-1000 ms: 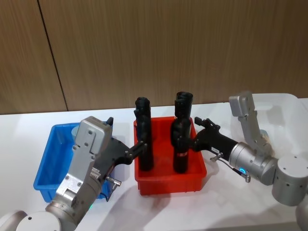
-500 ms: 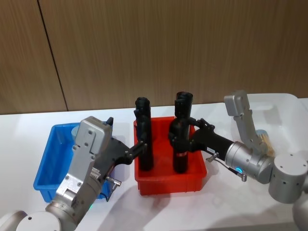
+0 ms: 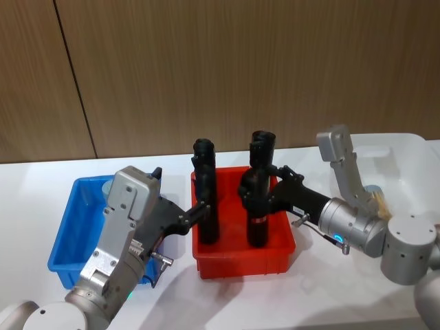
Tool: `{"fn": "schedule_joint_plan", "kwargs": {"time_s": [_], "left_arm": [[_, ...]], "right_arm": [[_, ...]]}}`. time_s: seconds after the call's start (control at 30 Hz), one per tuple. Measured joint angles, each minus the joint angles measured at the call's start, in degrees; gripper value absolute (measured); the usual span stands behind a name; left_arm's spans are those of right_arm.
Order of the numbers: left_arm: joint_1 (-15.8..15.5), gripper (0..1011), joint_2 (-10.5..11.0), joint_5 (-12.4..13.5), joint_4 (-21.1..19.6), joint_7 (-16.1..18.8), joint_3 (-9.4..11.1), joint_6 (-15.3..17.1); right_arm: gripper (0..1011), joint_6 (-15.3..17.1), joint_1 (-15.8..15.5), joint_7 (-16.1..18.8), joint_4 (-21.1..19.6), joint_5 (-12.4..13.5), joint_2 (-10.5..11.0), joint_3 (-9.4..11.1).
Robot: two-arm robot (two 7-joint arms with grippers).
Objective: Pick the cotton swabs from the blue box and place them into the white box.
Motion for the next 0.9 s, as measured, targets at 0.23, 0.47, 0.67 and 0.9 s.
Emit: {"fn": "schedule_joint_plan", "kwargs": {"time_s": [0.23,0.47,0.67,0.9], "left_arm": [[0.0,1004,0.0,0.0,0.0,0.0,0.0,0.0],[0.0,1004,0.0,0.0,0.0,0.0,0.0,0.0],[0.0,1004,0.0,0.0,0.0,0.0,0.0,0.0],[0.0,1004,0.0,0.0,0.0,0.0,0.0,0.0]], "right_arm": [[1002,-0.8,1.5,-0.4,2.6,0.0,-0.4,0.1],[1002,-1.5,3.1,-0.5,5.6,0.0,-0.8,0.2],[1002,-2.4,4.8,-0.4,9.0,0.0,-1.2,0.3],[861,-3.5,6.5,0.4,12.7,0.0,-1.7,0.2]]}}
